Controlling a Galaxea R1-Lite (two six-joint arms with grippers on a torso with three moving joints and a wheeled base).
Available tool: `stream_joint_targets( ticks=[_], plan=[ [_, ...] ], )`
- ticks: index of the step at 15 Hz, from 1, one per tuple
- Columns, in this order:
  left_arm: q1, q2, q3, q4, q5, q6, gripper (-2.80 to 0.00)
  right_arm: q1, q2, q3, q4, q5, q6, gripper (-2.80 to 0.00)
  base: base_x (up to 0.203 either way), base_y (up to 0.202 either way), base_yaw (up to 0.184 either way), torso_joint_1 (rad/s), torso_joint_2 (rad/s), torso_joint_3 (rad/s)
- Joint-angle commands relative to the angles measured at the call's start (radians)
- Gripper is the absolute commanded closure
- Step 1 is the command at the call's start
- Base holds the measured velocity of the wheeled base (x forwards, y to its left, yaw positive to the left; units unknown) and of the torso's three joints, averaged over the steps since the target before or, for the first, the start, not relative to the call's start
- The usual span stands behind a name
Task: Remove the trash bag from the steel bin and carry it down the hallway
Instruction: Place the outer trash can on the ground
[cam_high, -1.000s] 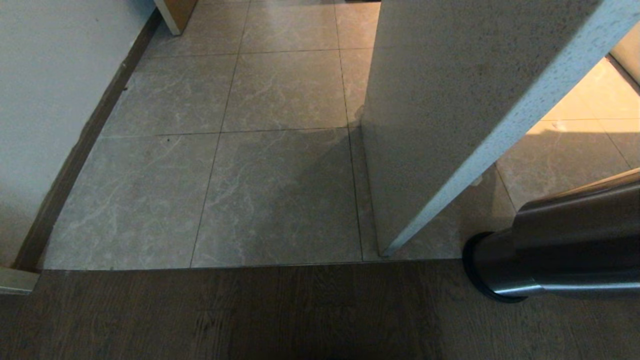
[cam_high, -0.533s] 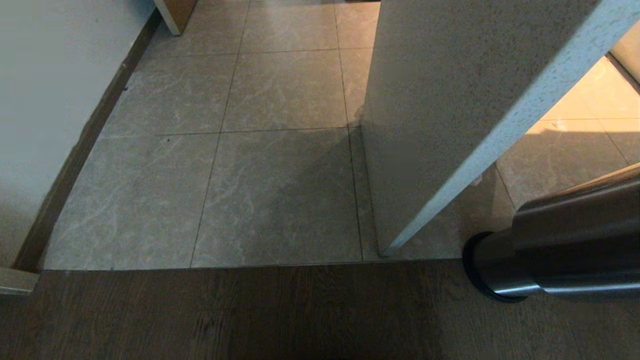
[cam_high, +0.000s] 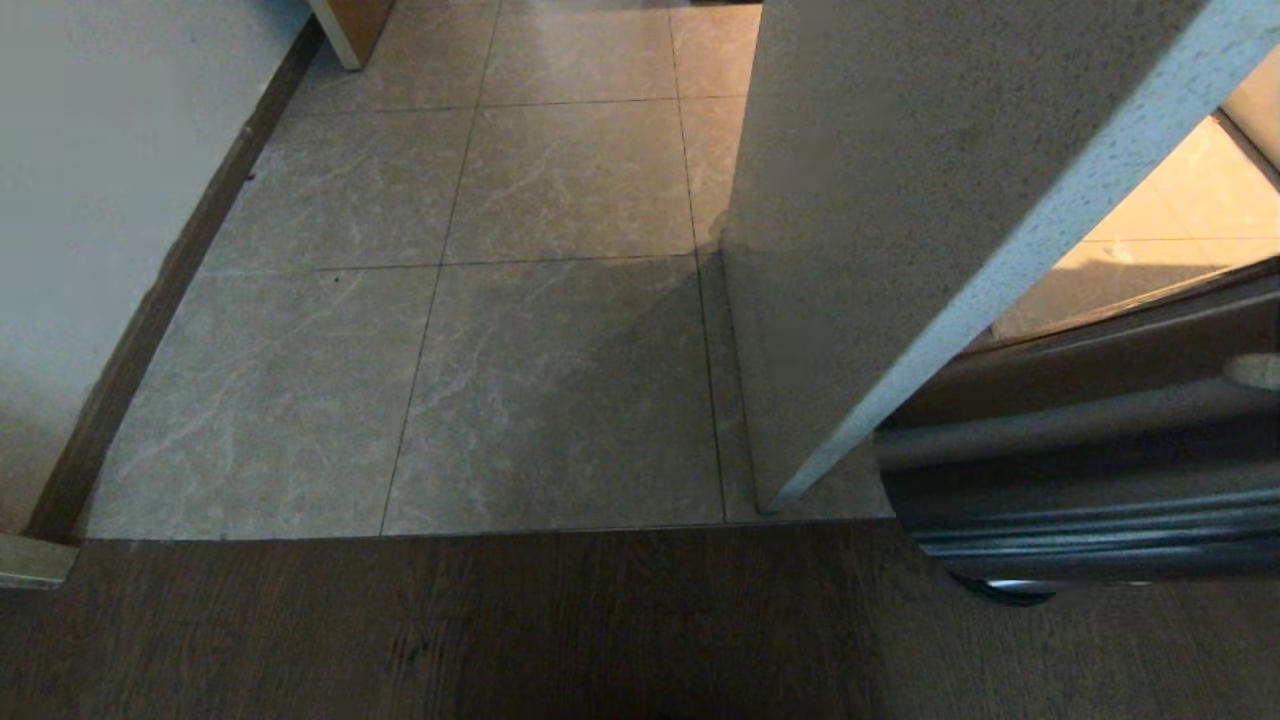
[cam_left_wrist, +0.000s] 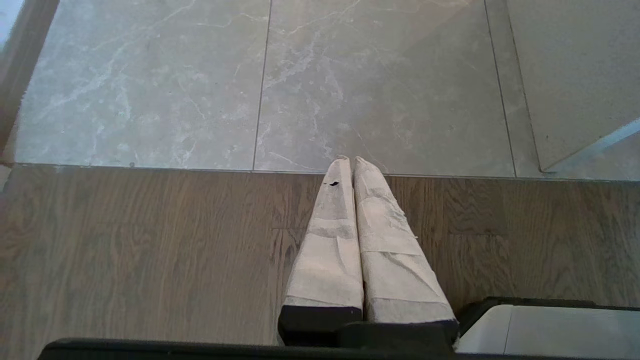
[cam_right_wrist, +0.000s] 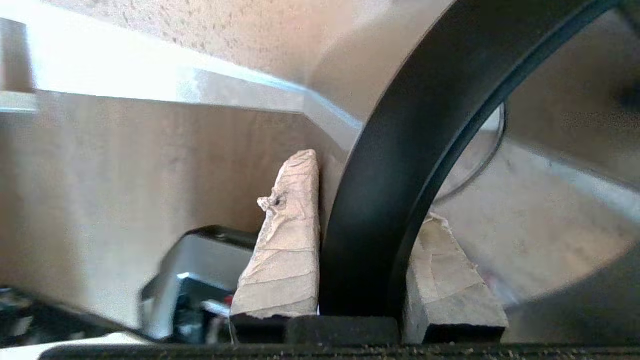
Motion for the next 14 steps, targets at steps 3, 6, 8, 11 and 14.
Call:
stream_joint_targets(
  ticks=[3, 6, 8, 11, 14],
  plan=[
    [0.0, 0.0, 0.002, -0.001, 0.0, -0.001, 0.0, 0.057, 0.056, 0.002, -0.016, 0.018, 0.046, 0.0, 0.0, 0.0, 0.0, 0.0, 0.0, 0.0],
    [0.0, 0.0, 0.002, -0.001, 0.0, -0.001, 0.0, 0.057, 0.101, 0.015, -0.053, 0.017, 0.038, 0.0, 0.0, 0.0, 0.0, 0.0, 0.0, 0.0],
    [0.0, 0.0, 0.0, -0.001, 0.0, -0.001, 0.0, 0.056, 0.147, 0.018, -0.055, 0.013, 0.026, 0.0, 0.0, 0.0, 0.0, 0.0, 0.0, 0.0],
    [0.0, 0.0, 0.0, -0.001, 0.0, -0.001, 0.0, 0.044, 0.181, 0.031, -0.056, -0.031, 0.0, 0.0, 0.0, 0.0, 0.0, 0.0, 0.0, 0.0],
    [0.0, 0.0, 0.0, -0.001, 0.0, -0.001, 0.0, 0.019, 0.237, 0.047, -0.067, -0.089, -0.034, 0.0, 0.0, 0.0, 0.0, 0.0, 0.0, 0.0]
  ],
)
